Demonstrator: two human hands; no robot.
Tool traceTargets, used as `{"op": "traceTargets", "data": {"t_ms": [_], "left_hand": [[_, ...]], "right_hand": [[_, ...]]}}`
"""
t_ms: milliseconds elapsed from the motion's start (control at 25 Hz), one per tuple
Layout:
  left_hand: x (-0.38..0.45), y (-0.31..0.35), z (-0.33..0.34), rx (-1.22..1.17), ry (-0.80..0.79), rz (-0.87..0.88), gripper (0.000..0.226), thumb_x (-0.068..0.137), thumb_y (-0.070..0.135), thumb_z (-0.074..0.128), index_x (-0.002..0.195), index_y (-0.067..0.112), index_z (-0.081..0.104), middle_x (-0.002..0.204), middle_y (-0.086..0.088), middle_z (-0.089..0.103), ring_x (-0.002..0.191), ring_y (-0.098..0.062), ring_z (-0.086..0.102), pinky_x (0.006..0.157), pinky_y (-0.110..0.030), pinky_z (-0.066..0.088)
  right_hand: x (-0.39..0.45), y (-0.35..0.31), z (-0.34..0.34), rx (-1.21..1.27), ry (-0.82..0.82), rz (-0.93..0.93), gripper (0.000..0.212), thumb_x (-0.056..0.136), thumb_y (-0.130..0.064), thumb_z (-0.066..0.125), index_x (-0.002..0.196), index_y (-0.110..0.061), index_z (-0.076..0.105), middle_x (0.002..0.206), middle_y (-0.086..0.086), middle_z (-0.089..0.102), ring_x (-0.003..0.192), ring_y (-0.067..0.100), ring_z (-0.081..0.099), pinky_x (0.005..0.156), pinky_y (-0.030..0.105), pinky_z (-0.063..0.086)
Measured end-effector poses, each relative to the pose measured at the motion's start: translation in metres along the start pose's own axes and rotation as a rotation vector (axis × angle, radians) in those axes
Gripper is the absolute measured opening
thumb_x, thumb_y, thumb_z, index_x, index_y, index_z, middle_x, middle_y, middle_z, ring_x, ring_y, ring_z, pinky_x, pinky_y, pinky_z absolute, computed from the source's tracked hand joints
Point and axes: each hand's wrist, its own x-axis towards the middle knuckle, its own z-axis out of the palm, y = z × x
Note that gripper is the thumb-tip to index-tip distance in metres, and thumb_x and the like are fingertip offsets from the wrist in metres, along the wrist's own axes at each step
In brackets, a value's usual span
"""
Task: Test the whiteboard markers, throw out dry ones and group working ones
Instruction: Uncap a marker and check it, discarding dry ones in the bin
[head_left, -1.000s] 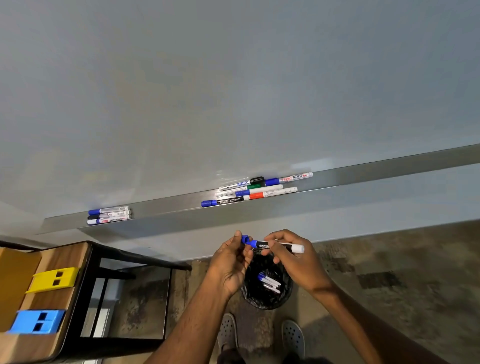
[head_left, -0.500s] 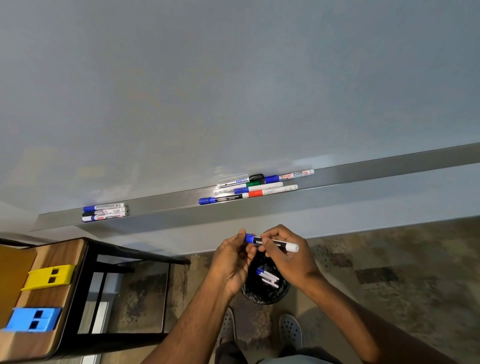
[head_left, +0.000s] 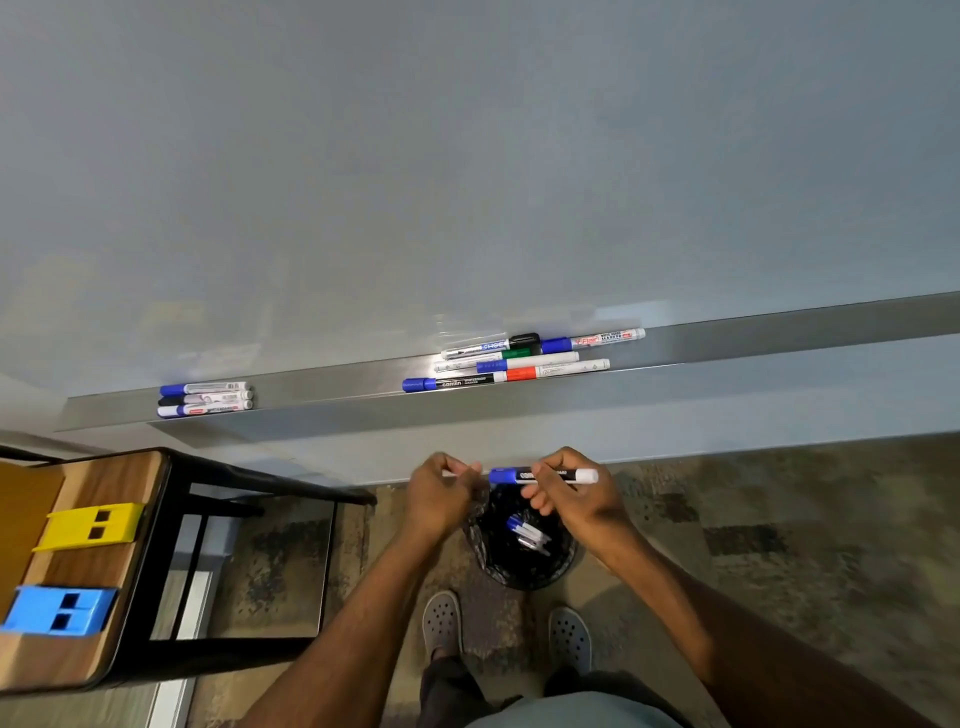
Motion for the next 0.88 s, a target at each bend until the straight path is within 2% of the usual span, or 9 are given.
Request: {"op": "traceTargets", "data": {"t_ms": [120,200,360,440,520,560,640,720,880], "left_hand": [[0.036,-0.002,-0.039,0.579,0.29,0.281,0.051,0.093,0.03,0.06,0.137,0.014,0.041,0.145,-0.012,0.045,0.128,-0.027,0.048,0.104,-0.042,0.042],[0.065,-0.002,-0.067,0.805,0.285,0.342,0.072,0.094,0.033,0.057,0.152,0.016,0.017,0.161,-0.005,0.01,0.147,-0.025,0.016,0.116,-0.043,0.024],[0.095,-0.004,-0.094,1.015,0.178,0.317,0.082,0.095,0.039,0.054,0.154,0.016,0.002,0.162,-0.002,-0.005,0.149,-0.023,-0.002,0.12,-0.043,0.013],[0.099,-0.005,-0.095,1.02,0.166,0.309,0.082,0.095,0.039,0.054,0.154,0.016,0.002,0.162,-0.002,-0.005,0.149,-0.023,-0.003,0.119,-0.043,0.012],[0.099,-0.004,-0.094,1.018,0.161,0.305,0.08,0.095,0.037,0.053,0.154,0.016,0.002,0.162,-0.002,-0.005,0.149,-0.023,-0.003,0.119,-0.043,0.013],[0.098,-0.003,-0.095,1.017,0.157,0.305,0.079,0.096,0.034,0.053,0.154,0.017,0.003,0.162,-0.002,-0.005,0.149,-0.024,-0.002,0.119,-0.043,0.014],[0.097,-0.002,-0.097,1.019,0.15,0.316,0.076,0.096,0.027,0.053,0.154,0.018,0.004,0.162,-0.002,-0.004,0.149,-0.024,-0.001,0.119,-0.044,0.015],[0.095,-0.003,-0.099,1.036,0.145,0.334,0.077,0.096,0.023,0.052,0.154,0.018,0.002,0.162,-0.003,-0.006,0.149,-0.024,-0.002,0.119,-0.044,0.014],[0.094,-0.003,-0.1,1.058,0.137,0.35,0.078,0.096,0.022,0.051,0.154,0.017,-0.001,0.161,-0.004,-0.008,0.149,-0.024,-0.003,0.118,-0.043,0.014]], "right_hand": [[-0.001,0.05,-0.013,-0.233,0.03,0.187,0.011,0.09,-0.024,0.064,0.083,-0.029,0.07,0.076,-0.003,0.074,0.07,0.015,0.07,0.065,0.032,0.056],[-0.004,0.077,-0.022,-0.322,0.062,0.301,0.013,0.092,-0.025,0.061,0.088,-0.024,0.073,0.076,-0.004,0.074,0.07,0.017,0.071,0.068,0.033,0.056],[-0.002,0.099,-0.02,-0.264,0.083,0.451,0.03,0.092,-0.037,0.059,0.109,-0.016,0.072,0.082,-0.001,0.076,0.072,0.019,0.071,0.075,0.036,0.057],[0.001,0.103,-0.013,-0.337,0.049,0.499,0.063,0.083,-0.061,0.054,0.129,-0.019,0.061,0.109,0.006,0.073,0.095,0.025,0.069,0.086,0.038,0.053],[0.002,0.106,-0.016,-0.544,0.041,0.532,0.065,0.089,-0.059,0.049,0.135,-0.014,0.054,0.129,0.011,0.062,0.117,0.03,0.059,0.096,0.035,0.045],[0.001,0.104,-0.018,-0.609,0.06,0.506,0.05,0.094,-0.049,0.049,0.127,-0.012,0.058,0.124,0.011,0.064,0.114,0.03,0.06,0.092,0.032,0.045],[-0.001,0.094,-0.017,-0.68,0.071,0.314,0.017,0.097,-0.027,0.051,0.09,-0.015,0.061,0.084,0.004,0.065,0.08,0.024,0.063,0.07,0.028,0.048],[0.008,0.086,-0.005,-0.716,0.099,0.055,0.028,0.092,-0.012,0.049,0.066,-0.023,0.048,0.06,-0.003,0.051,0.053,0.014,0.047,0.049,0.025,0.037],[0.041,0.026,0.037,-0.89,0.017,-0.404,0.013,0.085,-0.005,0.06,0.076,-0.015,0.062,0.073,0.0,0.057,0.066,0.015,0.048,0.059,0.023,0.032]]}}
